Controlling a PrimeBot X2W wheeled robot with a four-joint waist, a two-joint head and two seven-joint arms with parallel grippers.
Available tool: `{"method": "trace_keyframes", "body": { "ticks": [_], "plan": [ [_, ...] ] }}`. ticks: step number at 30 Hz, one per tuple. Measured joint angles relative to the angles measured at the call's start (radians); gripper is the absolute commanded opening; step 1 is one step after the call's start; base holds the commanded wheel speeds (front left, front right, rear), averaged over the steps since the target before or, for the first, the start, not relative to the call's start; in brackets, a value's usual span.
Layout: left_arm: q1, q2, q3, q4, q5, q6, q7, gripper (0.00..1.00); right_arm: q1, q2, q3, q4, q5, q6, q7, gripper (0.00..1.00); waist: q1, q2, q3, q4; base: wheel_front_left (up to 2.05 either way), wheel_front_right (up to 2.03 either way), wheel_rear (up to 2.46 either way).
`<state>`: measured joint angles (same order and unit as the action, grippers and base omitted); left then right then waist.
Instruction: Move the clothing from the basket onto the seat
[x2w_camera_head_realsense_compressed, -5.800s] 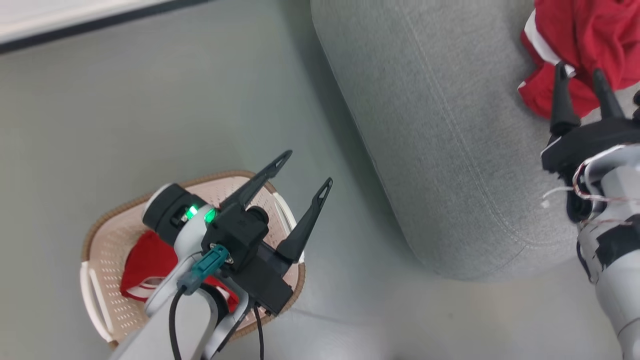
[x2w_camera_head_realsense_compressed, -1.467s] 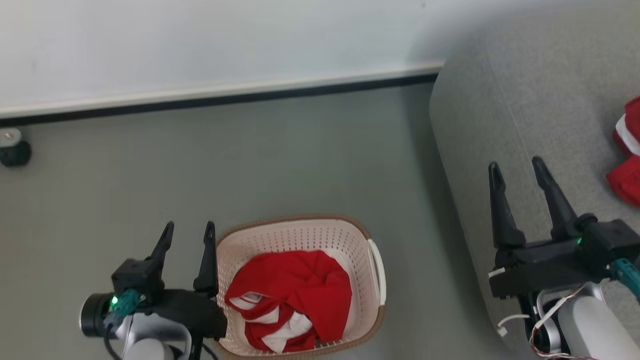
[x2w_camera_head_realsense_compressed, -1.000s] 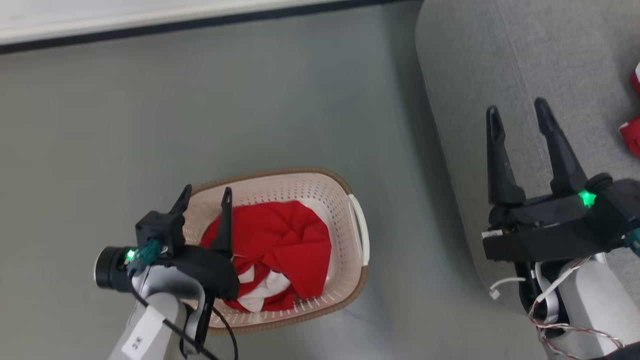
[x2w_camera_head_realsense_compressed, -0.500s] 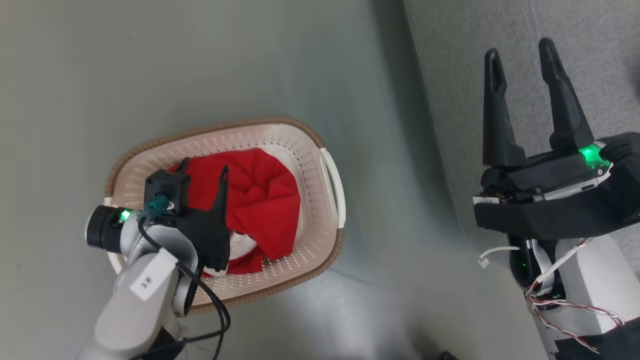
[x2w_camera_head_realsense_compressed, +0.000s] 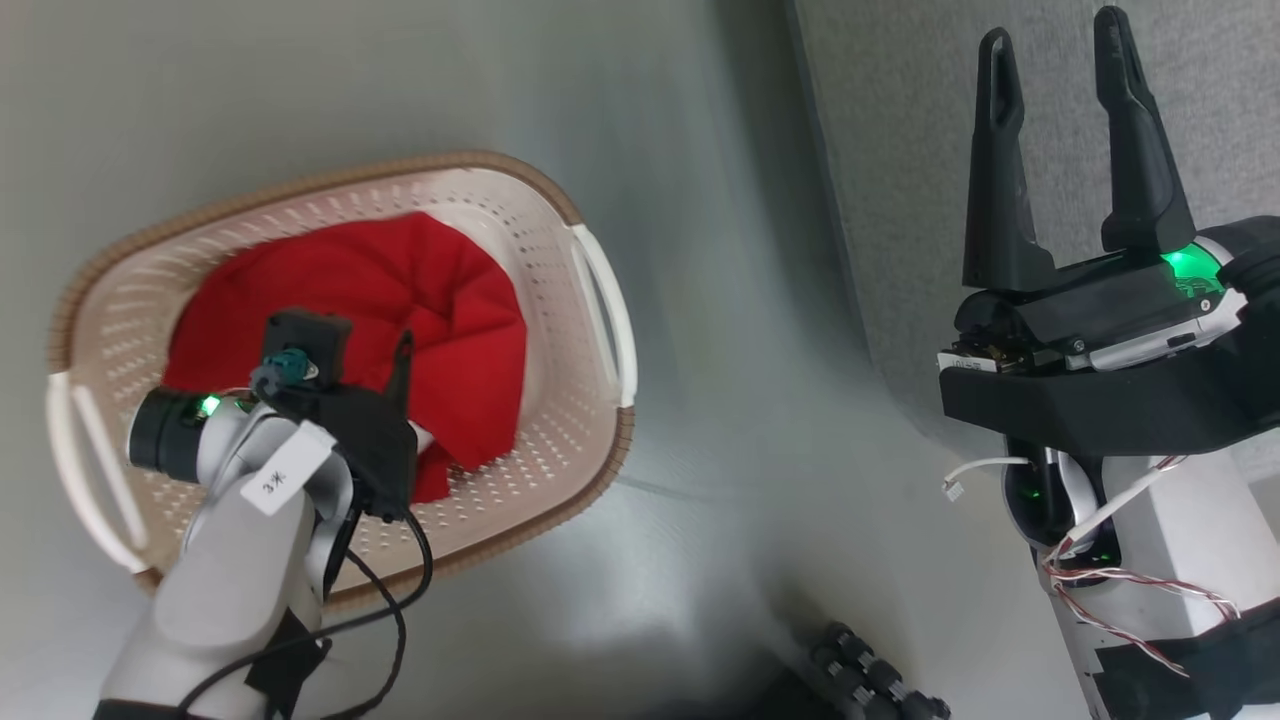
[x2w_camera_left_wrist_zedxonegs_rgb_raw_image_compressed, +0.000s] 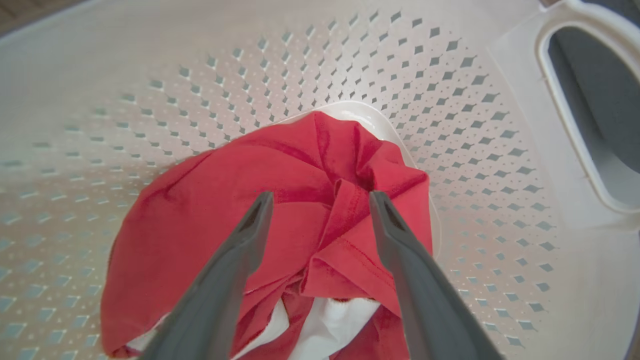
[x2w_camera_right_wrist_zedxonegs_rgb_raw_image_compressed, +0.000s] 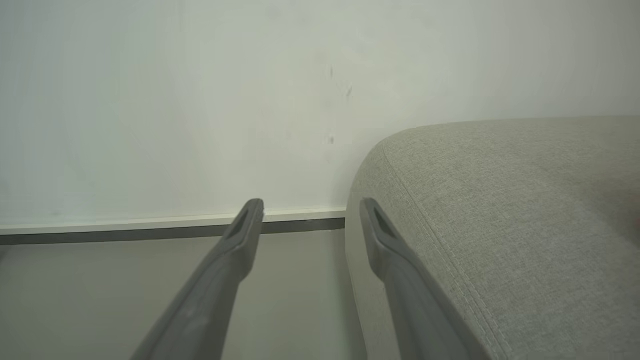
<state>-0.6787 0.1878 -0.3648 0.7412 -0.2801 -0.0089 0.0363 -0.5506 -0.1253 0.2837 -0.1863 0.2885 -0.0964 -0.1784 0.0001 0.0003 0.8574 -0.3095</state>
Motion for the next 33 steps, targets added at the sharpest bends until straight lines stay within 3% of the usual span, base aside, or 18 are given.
{"method": "trace_keyframes", "body": {
  "ticks": [11,22,23,24,25,26,33],
  "plan": [
    [-0.068,0.015,-0.026,0.115,0.015,-0.035,0.062,1.00,-0.019,0.015,0.010,0.029,0.010,0.008,-0.023,1.00,0.0000,-0.0001,0.069,-0.048,0.00,0.00,0.00],
    [-0.130,0.025,-0.036,0.239,0.038,-0.029,0.146,1.00,-0.034,0.026,0.014,0.062,0.020,0.013,-0.040,1.00,-0.0002,-0.0002,0.092,-0.072,0.00,0.00,0.00],
    [-0.136,0.023,-0.036,0.250,0.038,-0.025,0.156,0.87,-0.034,0.026,0.014,0.064,0.020,0.015,-0.042,1.00,-0.0002,-0.0002,0.092,-0.072,0.00,0.00,0.00],
    [-0.140,0.022,-0.035,0.255,0.038,-0.025,0.160,0.30,-0.035,0.026,0.015,0.065,0.020,0.017,-0.043,1.00,-0.0002,-0.0002,0.092,-0.072,0.00,0.00,0.00],
    [-0.143,0.020,-0.034,0.260,0.038,-0.024,0.164,0.06,-0.035,0.027,0.015,0.067,0.020,0.017,-0.044,1.00,-0.0002,-0.0002,0.092,-0.072,0.00,0.00,0.00],
    [-0.148,0.017,-0.034,0.267,0.038,-0.021,0.166,0.00,-0.036,0.027,0.015,0.070,0.020,0.017,-0.044,1.00,-0.0002,-0.0002,0.092,-0.072,0.00,0.00,0.00],
    [-0.180,-0.012,-0.035,0.299,0.035,-0.019,0.177,0.00,-0.050,0.028,0.015,0.096,0.020,0.022,-0.052,1.00,-0.0001,-0.0002,0.085,-0.066,0.00,0.00,0.00]
  ]
}}
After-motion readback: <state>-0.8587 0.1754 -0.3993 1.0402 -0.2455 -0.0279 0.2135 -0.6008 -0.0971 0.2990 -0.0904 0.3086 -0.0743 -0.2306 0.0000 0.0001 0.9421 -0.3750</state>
